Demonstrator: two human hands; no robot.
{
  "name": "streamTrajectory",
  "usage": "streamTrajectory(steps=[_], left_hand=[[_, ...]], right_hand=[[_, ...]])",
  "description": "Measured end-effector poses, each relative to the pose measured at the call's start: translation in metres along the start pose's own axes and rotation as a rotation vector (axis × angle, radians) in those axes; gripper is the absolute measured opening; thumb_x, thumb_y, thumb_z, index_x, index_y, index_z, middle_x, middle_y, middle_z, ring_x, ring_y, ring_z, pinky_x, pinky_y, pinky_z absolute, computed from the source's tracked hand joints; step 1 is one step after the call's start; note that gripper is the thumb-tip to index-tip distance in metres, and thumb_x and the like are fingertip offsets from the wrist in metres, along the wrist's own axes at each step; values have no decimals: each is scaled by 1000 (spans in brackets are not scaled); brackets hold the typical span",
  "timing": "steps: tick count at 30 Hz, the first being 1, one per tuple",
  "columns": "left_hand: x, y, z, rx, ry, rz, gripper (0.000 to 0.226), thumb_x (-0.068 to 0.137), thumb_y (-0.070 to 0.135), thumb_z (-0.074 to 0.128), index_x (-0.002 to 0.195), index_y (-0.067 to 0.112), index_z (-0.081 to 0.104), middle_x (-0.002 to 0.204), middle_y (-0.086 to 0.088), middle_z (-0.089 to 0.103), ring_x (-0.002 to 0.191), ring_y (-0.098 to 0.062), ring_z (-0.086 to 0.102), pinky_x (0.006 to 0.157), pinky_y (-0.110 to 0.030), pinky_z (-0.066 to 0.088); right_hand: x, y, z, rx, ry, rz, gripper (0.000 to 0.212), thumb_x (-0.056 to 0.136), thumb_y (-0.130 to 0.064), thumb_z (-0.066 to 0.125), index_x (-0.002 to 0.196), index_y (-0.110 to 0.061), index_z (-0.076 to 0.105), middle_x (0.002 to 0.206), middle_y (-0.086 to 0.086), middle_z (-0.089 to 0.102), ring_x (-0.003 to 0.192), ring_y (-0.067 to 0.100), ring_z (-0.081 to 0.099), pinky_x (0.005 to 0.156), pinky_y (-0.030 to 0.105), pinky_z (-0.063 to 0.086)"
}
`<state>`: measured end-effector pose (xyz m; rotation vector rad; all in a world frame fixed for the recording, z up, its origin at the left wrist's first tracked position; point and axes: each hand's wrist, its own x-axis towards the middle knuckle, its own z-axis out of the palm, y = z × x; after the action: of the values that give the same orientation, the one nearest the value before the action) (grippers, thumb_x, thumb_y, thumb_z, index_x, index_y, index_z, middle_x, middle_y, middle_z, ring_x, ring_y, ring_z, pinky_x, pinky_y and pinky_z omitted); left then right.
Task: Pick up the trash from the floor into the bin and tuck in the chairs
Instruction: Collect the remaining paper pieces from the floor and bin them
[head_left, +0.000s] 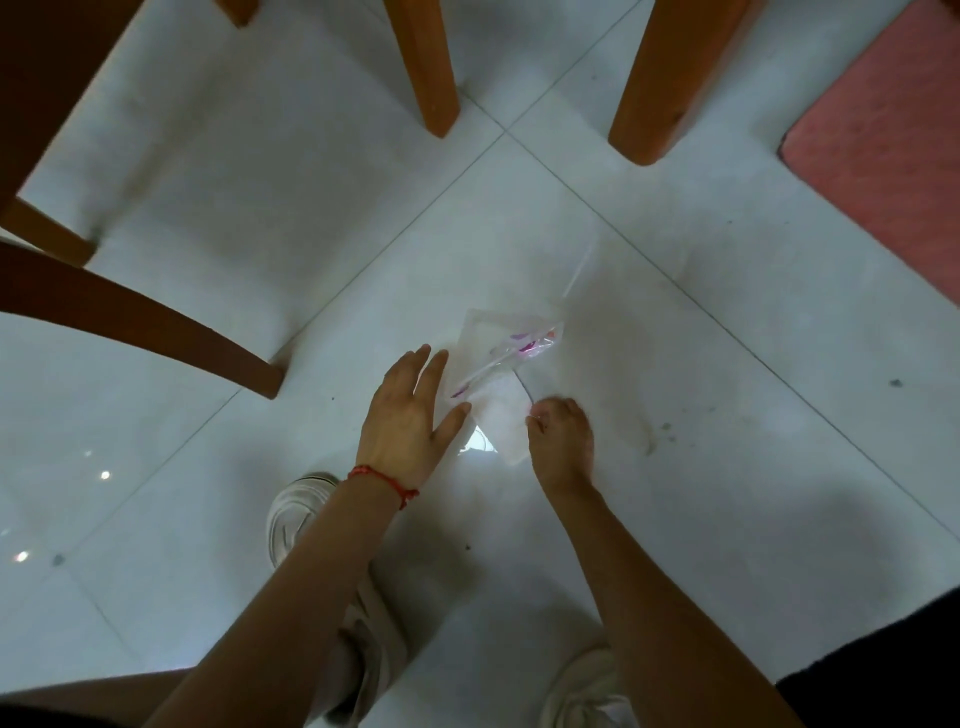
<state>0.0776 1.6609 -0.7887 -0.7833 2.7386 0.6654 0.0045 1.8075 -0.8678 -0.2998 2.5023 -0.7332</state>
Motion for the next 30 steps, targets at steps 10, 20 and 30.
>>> streamTrajectory(steps=[10, 20, 30], left_hand=[[40, 26, 12, 19, -25, 137, 64, 87, 44, 51, 137, 7, 37, 143, -18, 37, 131, -35, 33, 106, -43, 28], [66, 48, 41, 46, -168, 221, 77, 80, 46, 64, 140, 11, 30, 142, -11, 39, 127, -27, 36, 101, -36, 34], [61, 43, 36, -83, -74, 163, 68, 76, 32, 71, 133, 8, 42, 130, -13, 48, 119, -28, 41, 90, -39, 44]], right_hand=[[-16, 16, -29, 175, 157, 54, 4, 80, 1, 65, 84, 2, 66, 92, 18, 59, 75, 26, 60, 65, 17, 38], [-11, 25, -52, 212, 184, 16, 8, 81, 2, 63, 89, 2, 65, 92, 15, 63, 76, 14, 54, 67, 13, 38], [-2, 35, -67, 213, 259, 106, 10, 84, -1, 59, 92, -2, 66, 95, 12, 62, 77, 15, 53, 68, 21, 41]])
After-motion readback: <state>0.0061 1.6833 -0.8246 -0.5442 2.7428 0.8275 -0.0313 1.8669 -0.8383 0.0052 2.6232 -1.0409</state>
